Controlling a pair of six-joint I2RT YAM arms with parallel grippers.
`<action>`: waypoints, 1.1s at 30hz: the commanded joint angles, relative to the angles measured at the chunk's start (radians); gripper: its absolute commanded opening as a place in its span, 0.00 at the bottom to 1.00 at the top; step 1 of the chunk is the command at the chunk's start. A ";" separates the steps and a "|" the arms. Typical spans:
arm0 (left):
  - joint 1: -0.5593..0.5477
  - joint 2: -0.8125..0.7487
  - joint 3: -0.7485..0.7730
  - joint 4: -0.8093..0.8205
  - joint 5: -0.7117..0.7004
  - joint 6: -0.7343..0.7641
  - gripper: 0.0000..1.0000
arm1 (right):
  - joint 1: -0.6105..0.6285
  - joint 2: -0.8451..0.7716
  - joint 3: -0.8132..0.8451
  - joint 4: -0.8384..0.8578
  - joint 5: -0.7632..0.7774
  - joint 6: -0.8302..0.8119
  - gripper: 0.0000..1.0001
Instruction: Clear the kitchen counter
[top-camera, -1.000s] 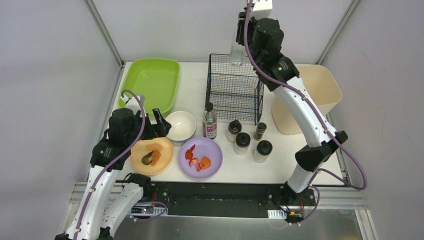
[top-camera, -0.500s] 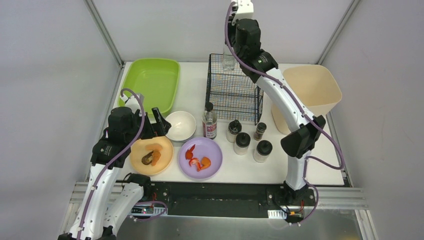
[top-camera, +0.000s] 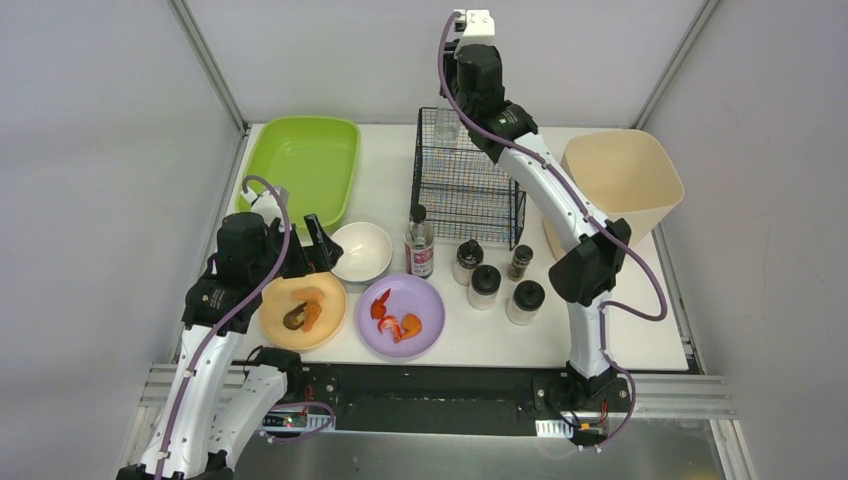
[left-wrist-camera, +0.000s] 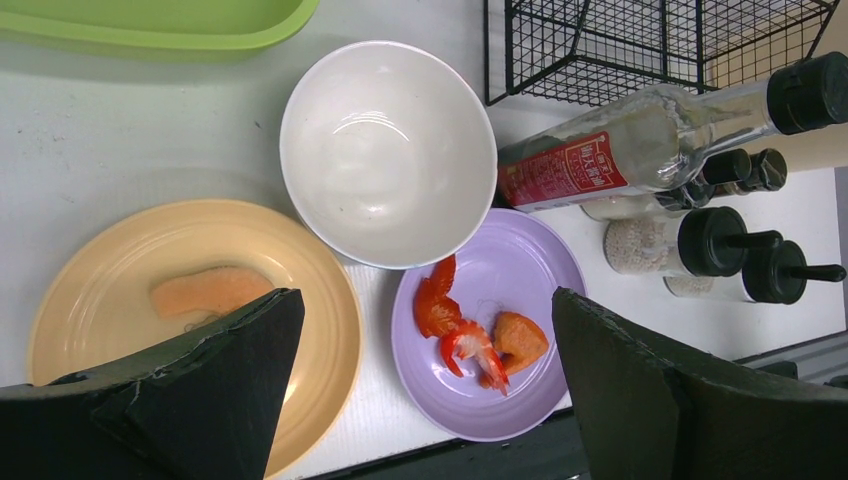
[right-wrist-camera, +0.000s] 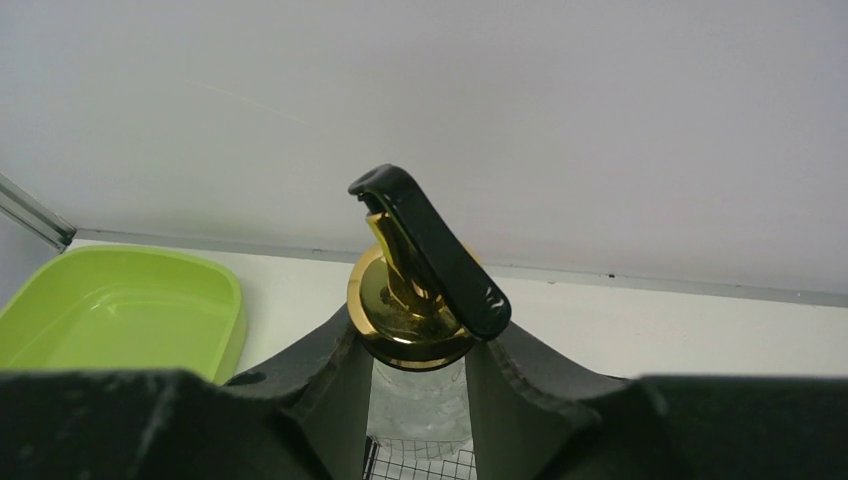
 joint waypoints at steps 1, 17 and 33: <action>0.012 -0.003 -0.010 0.022 0.018 0.015 1.00 | -0.002 0.000 0.047 0.142 0.025 0.035 0.00; 0.025 -0.006 -0.011 0.022 0.013 0.017 1.00 | 0.006 0.068 -0.050 0.097 0.048 0.082 0.00; 0.025 -0.003 -0.012 0.022 0.009 0.018 1.00 | 0.026 0.105 -0.076 0.053 0.063 0.096 0.34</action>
